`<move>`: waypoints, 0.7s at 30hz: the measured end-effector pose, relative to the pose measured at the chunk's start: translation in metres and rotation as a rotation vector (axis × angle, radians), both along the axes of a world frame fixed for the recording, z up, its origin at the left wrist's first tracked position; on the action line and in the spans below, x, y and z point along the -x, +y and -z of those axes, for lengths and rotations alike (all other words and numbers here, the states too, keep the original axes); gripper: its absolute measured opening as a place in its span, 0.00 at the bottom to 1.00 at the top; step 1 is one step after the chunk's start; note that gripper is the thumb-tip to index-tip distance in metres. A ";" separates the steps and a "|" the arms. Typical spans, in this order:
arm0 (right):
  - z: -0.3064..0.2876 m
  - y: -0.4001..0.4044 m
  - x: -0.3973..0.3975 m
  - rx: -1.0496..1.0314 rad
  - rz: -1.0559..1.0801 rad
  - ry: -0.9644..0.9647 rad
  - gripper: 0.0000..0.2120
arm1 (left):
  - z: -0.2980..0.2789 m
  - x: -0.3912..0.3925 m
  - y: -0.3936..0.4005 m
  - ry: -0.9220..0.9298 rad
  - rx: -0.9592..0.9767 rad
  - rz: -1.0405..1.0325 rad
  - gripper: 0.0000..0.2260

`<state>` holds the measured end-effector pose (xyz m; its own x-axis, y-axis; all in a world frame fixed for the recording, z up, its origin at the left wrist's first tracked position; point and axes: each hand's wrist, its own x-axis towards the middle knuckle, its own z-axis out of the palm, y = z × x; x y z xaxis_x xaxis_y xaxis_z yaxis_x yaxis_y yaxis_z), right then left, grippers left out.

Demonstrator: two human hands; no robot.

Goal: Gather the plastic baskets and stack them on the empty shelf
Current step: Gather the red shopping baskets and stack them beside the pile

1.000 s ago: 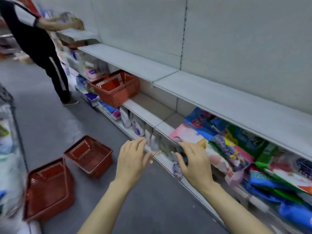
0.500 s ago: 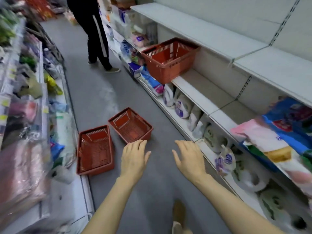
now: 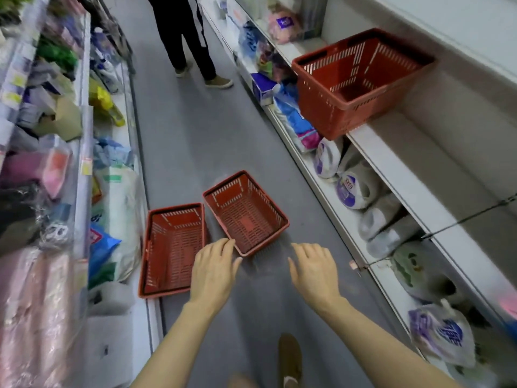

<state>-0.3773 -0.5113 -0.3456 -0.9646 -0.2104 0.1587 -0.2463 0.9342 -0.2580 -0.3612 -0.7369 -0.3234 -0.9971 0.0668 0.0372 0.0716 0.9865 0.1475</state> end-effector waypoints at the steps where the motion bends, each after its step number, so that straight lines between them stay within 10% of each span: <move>1: 0.009 -0.005 0.012 -0.004 0.001 -0.017 0.12 | 0.006 0.012 -0.006 -0.003 0.000 0.011 0.20; 21: 0.289 -0.129 0.175 0.101 0.449 -0.385 0.17 | 0.263 0.228 -0.141 -0.140 -0.009 0.155 0.19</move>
<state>-0.5523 -0.6399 -0.6345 -0.9478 0.2289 -0.2220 0.2957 0.8914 -0.3433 -0.5893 -0.8781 -0.5867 -0.9703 0.2202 -0.0999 0.2006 0.9638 0.1758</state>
